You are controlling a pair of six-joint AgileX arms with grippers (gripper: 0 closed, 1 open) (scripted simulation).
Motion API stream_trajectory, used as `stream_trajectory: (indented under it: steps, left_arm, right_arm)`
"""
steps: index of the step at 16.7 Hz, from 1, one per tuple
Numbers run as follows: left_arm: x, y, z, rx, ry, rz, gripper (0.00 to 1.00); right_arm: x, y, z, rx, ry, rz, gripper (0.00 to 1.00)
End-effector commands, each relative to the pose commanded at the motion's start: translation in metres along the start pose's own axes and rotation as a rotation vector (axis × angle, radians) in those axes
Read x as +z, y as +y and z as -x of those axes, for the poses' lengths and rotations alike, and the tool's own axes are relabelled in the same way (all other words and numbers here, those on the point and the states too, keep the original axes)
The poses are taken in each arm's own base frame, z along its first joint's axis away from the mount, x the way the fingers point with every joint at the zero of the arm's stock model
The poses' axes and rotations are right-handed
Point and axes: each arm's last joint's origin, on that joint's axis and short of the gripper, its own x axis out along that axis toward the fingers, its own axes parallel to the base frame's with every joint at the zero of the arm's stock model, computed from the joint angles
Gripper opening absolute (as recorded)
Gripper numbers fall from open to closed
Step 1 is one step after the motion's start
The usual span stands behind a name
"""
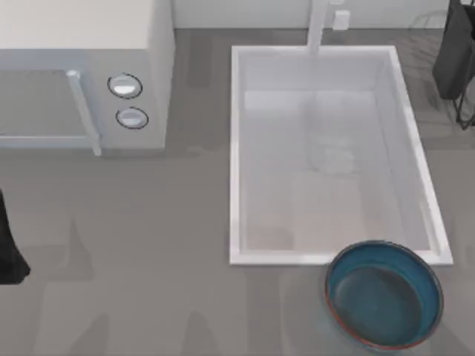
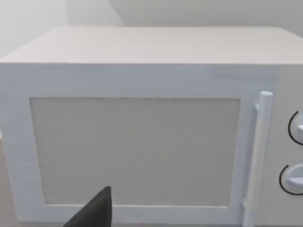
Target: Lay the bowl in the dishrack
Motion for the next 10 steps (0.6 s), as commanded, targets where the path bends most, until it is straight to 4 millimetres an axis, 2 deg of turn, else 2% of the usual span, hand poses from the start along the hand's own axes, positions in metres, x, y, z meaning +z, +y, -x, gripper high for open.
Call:
stream_trajectory:
  steps: [3, 5, 8, 10]
  left_arm:
    - [0.000, 0.000, 0.000, 0.000, 0.000, 0.000, 1.00]
    - [0.000, 0.000, 0.000, 0.000, 0.000, 0.000, 1.00]
    - [0.000, 0.000, 0.000, 0.000, 0.000, 0.000, 1.00]
    - [0.000, 0.000, 0.000, 0.000, 0.000, 0.000, 1.00]
  right_arm:
    - [0.002, 0.000, 0.000, 0.004, 0.012, -0.005, 1.00]
    - [0.011, 0.003, 0.000, 0.021, 0.066, -0.024, 1.00]
    - [0.032, 0.009, -0.005, 0.064, 0.231, -0.067, 1.00]
    - [0.046, 0.015, -0.014, 0.094, 0.405, -0.097, 1.00]
